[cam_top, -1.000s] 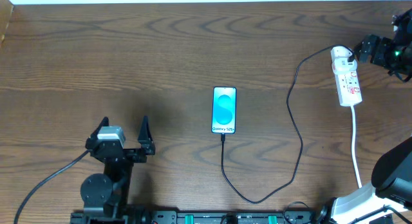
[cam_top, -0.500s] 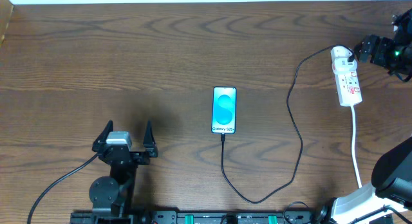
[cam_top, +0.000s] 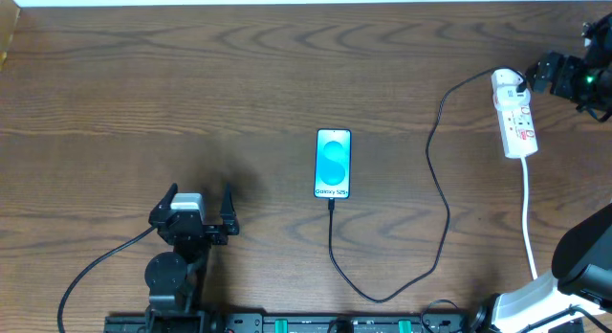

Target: Plug charger to phone and switch on socket

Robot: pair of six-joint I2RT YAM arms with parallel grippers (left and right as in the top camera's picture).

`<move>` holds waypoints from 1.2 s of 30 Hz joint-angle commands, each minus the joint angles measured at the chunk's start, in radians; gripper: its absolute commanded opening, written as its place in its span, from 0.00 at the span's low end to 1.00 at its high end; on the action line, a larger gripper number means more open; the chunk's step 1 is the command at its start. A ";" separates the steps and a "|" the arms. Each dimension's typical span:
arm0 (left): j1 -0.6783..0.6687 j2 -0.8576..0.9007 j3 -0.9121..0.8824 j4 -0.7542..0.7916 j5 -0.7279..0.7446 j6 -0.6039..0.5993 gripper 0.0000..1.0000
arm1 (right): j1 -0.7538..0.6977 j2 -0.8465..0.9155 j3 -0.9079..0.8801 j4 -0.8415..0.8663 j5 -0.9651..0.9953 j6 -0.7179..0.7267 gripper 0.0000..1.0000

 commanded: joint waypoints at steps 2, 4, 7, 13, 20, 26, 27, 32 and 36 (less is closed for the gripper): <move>0.005 -0.010 -0.029 -0.006 -0.010 0.018 0.95 | 0.002 0.003 0.000 -0.001 -0.005 0.012 0.99; 0.006 -0.010 -0.029 -0.006 -0.009 0.017 0.95 | 0.002 0.003 0.000 -0.001 -0.005 0.012 0.99; 0.006 -0.010 -0.029 -0.006 -0.009 0.017 0.95 | 0.002 0.003 0.000 -0.001 -0.005 0.012 0.99; 0.006 -0.010 -0.029 -0.007 -0.009 0.017 0.95 | 0.002 0.003 0.000 -0.001 -0.005 0.012 0.99; 0.006 -0.010 -0.029 -0.006 -0.009 0.017 0.94 | 0.002 0.003 0.000 -0.001 -0.005 0.012 0.99; 0.006 -0.010 -0.029 0.113 -0.036 0.018 0.95 | 0.002 0.003 0.000 -0.001 -0.005 0.012 0.99; 0.006 -0.010 -0.029 0.154 -0.039 0.019 0.94 | 0.002 0.003 0.000 -0.001 -0.005 0.012 0.99; 0.006 -0.010 -0.029 0.193 -0.029 0.024 0.95 | 0.002 0.003 0.000 -0.001 -0.005 0.012 0.99; 0.006 -0.010 -0.032 0.119 -0.027 0.021 0.94 | 0.002 0.003 0.000 0.000 -0.005 0.012 0.99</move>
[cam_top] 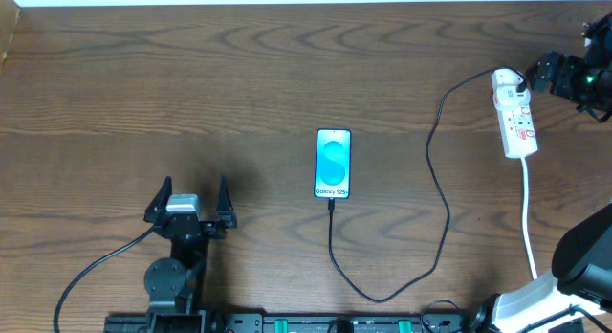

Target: Plug charger to phone and switch on socket

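The phone lies face up mid-table with its screen lit. A black charger cable is plugged into its near end, loops toward the front edge and climbs right to the white power strip. A white charger plug sits in the strip's far end. My right gripper is at that far end, right beside the plug; its fingers are too dark and small to read. My left gripper stands open at the front left, holding nothing, well away from the phone.
The strip's white mains lead runs toward the front right, where part of the right arm's base shows. The left arm's black cable curls at the front left. A rail lines the front edge.
My left gripper has shifted a little to the left and now points straight away from the front edge instead of tilted. Phone, cable, strip and right gripper are where they were.
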Robot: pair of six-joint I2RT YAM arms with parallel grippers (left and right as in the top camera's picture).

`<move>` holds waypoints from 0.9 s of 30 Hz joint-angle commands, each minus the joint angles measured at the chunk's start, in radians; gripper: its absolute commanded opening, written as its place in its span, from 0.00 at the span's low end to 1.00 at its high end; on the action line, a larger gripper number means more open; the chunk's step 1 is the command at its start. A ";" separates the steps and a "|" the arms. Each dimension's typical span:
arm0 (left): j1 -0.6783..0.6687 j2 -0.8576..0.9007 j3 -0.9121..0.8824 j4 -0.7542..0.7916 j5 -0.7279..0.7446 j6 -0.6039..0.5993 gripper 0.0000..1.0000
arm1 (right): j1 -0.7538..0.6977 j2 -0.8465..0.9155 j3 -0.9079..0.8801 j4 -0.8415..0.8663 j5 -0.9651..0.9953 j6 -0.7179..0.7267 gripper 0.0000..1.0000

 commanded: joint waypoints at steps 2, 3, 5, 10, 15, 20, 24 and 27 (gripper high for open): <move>0.005 -0.009 -0.008 -0.051 -0.005 0.010 0.94 | 0.002 0.003 0.000 -0.001 -0.005 0.012 0.99; 0.005 -0.009 -0.015 -0.063 -0.005 0.009 0.94 | 0.002 0.003 0.000 0.000 -0.005 0.012 0.99; 0.005 -0.009 -0.020 -0.093 0.008 0.010 0.94 | 0.002 0.003 0.000 0.000 -0.005 0.012 0.99; 0.005 -0.009 -0.020 -0.099 0.011 0.006 0.94 | 0.002 0.003 0.000 -0.001 -0.005 0.012 0.99; 0.005 -0.009 -0.020 -0.099 0.010 0.002 0.94 | 0.002 0.003 0.000 0.000 -0.005 0.012 0.99; 0.005 -0.009 -0.020 -0.099 0.010 0.002 0.95 | 0.002 0.003 0.000 -0.001 -0.005 0.012 0.99; 0.005 -0.006 -0.020 -0.099 0.010 0.002 0.94 | 0.002 0.003 0.000 -0.001 -0.005 0.012 0.99; 0.005 -0.006 -0.020 -0.099 0.010 0.002 0.94 | 0.002 0.003 0.000 0.000 -0.005 0.012 0.99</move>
